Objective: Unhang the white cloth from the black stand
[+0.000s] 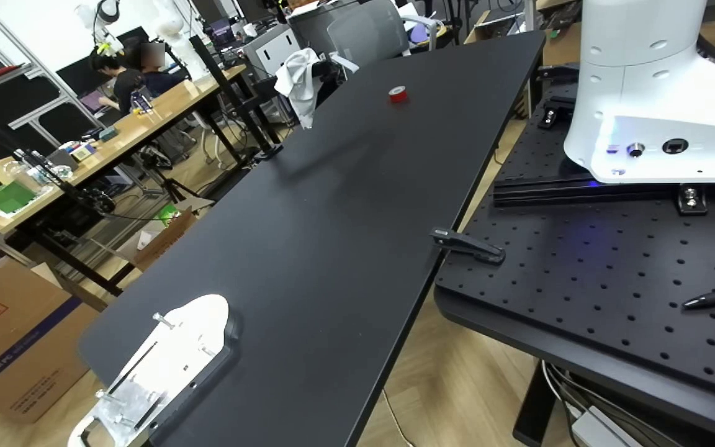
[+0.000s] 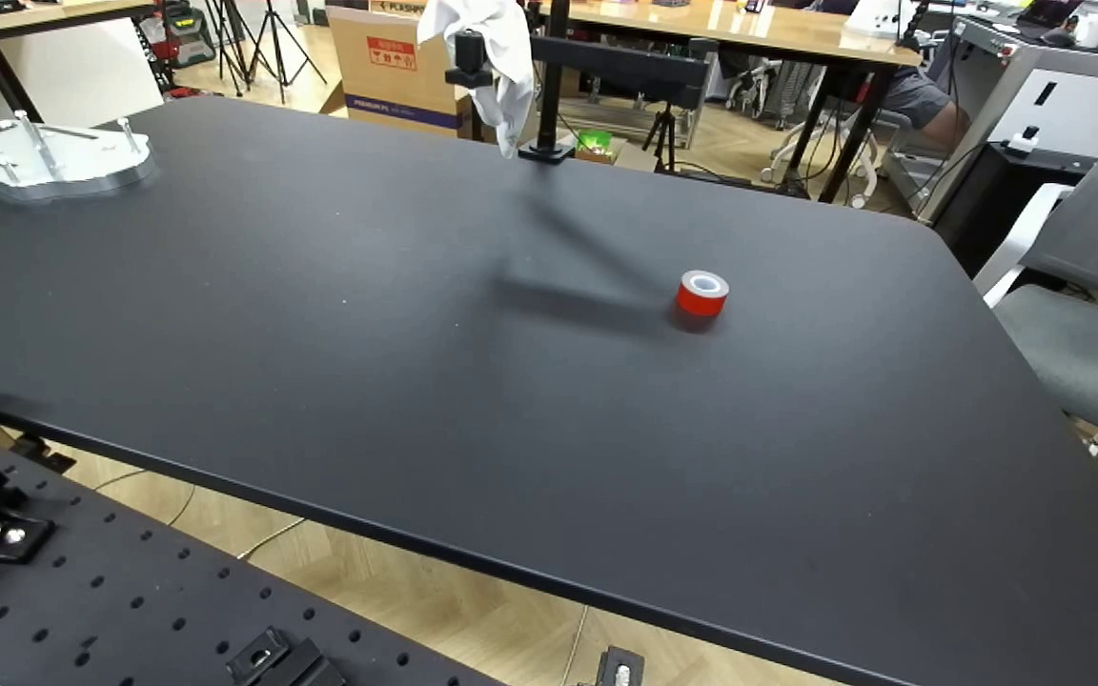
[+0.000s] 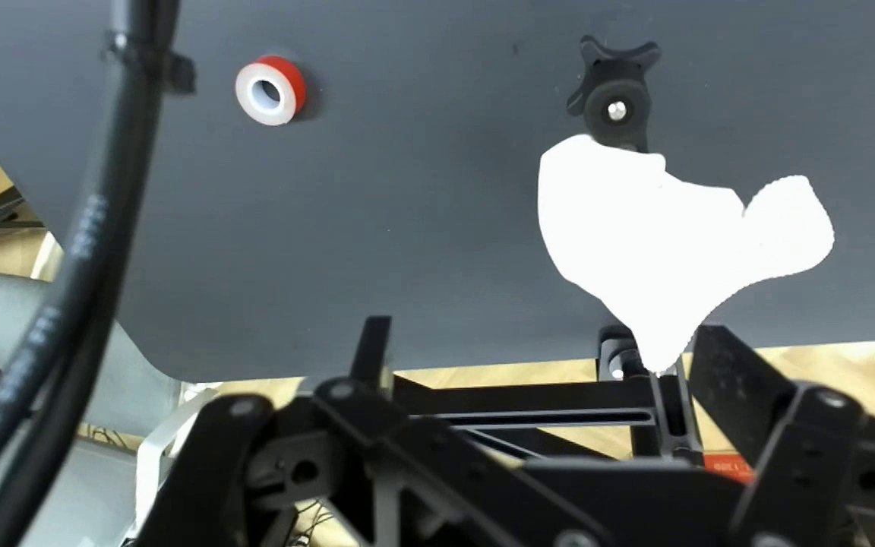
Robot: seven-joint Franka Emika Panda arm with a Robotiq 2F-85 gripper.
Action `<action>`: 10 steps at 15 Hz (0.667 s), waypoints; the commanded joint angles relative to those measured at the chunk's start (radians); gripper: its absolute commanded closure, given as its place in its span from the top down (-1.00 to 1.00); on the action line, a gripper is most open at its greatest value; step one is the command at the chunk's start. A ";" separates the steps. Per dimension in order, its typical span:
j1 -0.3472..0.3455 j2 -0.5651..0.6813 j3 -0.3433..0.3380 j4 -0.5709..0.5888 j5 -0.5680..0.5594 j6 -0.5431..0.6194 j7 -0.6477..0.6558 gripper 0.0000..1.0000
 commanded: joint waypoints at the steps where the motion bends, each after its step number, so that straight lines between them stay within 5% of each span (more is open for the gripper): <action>1: 0.026 0.084 -0.004 0.073 0.009 0.010 0.048 1.00; 10: 0.084 0.167 -0.014 0.099 0.118 -0.006 -0.017 1.00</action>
